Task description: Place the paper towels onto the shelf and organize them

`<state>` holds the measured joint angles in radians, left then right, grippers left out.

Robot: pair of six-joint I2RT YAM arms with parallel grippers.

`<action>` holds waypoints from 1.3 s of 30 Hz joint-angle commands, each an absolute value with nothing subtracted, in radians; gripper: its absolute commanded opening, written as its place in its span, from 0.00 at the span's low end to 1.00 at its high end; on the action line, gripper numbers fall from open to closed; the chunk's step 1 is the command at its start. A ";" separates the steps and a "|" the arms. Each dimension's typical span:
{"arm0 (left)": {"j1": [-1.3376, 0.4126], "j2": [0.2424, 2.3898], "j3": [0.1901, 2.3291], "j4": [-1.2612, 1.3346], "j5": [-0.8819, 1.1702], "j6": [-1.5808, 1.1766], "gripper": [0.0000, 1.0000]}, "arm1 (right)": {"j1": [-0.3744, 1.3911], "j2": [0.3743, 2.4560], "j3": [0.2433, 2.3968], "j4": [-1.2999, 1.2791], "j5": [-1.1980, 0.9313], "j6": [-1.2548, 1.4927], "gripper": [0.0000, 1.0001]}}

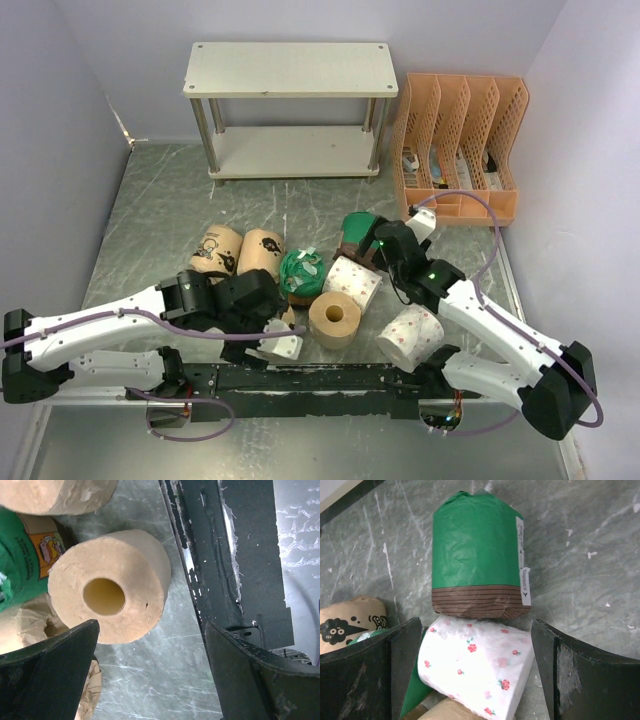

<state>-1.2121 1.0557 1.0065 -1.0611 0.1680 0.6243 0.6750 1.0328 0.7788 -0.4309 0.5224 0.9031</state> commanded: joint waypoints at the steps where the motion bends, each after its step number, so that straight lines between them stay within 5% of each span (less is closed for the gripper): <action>1: -1.281 1.079 0.998 -1.002 0.137 0.647 0.99 | 0.653 0.979 0.746 -0.444 0.523 0.926 0.90; 26: -1.289 1.064 0.742 -0.623 -0.092 0.585 0.75 | 0.644 0.909 0.685 -0.417 0.469 0.899 0.90; 30: -1.280 1.070 0.750 -0.640 -0.075 0.575 0.55 | 0.644 0.890 0.674 -0.428 0.479 0.902 0.90; 34: -1.262 1.074 0.773 -0.657 -0.082 0.567 0.11 | 0.644 0.881 0.672 -0.437 0.486 0.899 0.90; 39: -1.231 1.090 0.899 -0.799 -0.006 0.589 0.07 | 0.643 0.875 0.665 -0.435 0.480 0.894 0.90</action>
